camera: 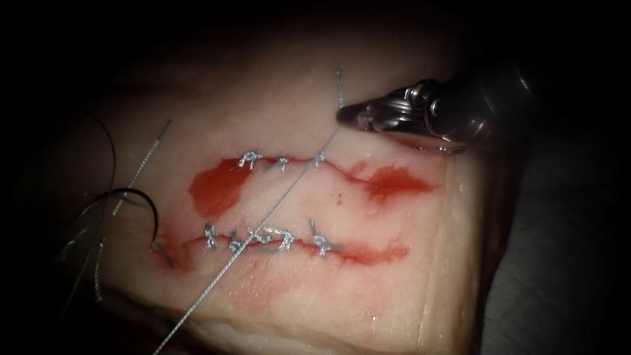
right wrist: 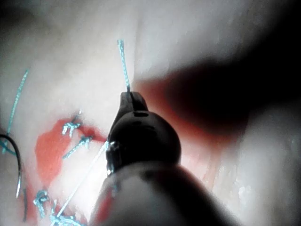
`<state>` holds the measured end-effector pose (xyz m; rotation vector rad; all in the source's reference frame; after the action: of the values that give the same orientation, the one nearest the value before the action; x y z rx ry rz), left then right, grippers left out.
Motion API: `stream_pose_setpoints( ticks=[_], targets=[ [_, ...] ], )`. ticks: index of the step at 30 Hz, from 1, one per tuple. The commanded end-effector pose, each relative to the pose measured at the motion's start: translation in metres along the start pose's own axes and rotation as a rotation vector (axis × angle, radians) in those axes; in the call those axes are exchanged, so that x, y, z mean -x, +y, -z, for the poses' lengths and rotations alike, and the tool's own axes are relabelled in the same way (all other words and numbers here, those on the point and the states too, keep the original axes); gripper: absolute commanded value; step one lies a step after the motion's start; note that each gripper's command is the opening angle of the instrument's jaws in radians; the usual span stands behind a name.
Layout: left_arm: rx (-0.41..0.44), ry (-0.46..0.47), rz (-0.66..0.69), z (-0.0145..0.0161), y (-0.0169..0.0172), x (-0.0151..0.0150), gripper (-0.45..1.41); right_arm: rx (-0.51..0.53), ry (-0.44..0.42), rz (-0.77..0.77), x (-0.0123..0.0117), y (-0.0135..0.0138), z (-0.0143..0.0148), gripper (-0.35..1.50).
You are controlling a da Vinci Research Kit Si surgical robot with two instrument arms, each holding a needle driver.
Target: Wound Closure
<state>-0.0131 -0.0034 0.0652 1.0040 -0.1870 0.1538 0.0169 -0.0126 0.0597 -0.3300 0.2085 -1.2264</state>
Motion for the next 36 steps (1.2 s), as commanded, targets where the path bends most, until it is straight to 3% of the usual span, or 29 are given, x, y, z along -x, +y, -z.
stream_pose_setpoints(
  ticks=[1,11,12,13,14,15,17,22,23,25,31,34,36],
  targets=[
    [0.0,0.001,0.0,-0.0005,0.0003,0.0005,-0.45,0.004,-0.001,-0.001,-0.0003,0.0008,-0.0007,-0.35],
    [0.009,-0.008,0.036,-0.0005,0.0005,0.0005,-0.45,0.007,0.002,0.044,-0.0011,0.0011,-0.0005,-0.35],
    [0.021,-0.012,0.067,-0.0003,0.0005,0.0005,-0.45,0.009,0.003,0.079,-0.0012,0.0012,-0.0005,-0.05],
    [0.035,-0.02,0.083,-0.0001,0.0005,0.0005,-0.45,0.014,0.008,0.143,-0.0013,0.0013,-0.0005,0.61],
    [0.059,-0.034,0.09,0.0004,0.0006,0.0005,-0.45,0.021,0.013,0.166,-0.0015,0.0014,-0.0005,0.98],
    [0.071,-0.047,0.112,0.0009,0.0007,0.0004,-0.45,0.03,0.021,0.173,-0.0016,0.0015,-0.0004,1.19],
    [0.131,-0.083,0.146,0.0024,0.0012,0.0002,-0.45,0.059,0.046,0.178,-0.002,0.0015,-0.0001,1.35],
    [0.29,-0.166,0.208,0.0078,0.0033,-0.0007,-0.45,0.069,0.067,0.184,-0.0022,0.0014,0.0014,1.21],
    [0.329,-0.18,0.224,0.0089,0.0037,-0.001,-0.45,0.069,0.073,0.183,-0.0021,0.0015,0.0017,1.09],
    [0.417,-0.233,0.257,0.0116,0.005,-0.0015,-0.45,0.073,0.077,0.18,-0.0016,0.0019,0.0022,1.03],
    [0.624,-0.297,0.346,0.0182,0.0087,-0.0022,-0.45,0.176,0.062,0.143,0.0013,0.004,0.0048,1.13],
    [0.7,-0.346,0.364,0.0212,0.0104,-0.0019,-0.45,0.242,0.029,0.141,0.0016,0.0045,0.0068,0.76],
    [0.75,-0.44,0.311,0.0237,0.0117,-0.0011,-0.45,0.317,-0.009,0.214,0.0007,0.005,0.0079,0.72]
  ],
)
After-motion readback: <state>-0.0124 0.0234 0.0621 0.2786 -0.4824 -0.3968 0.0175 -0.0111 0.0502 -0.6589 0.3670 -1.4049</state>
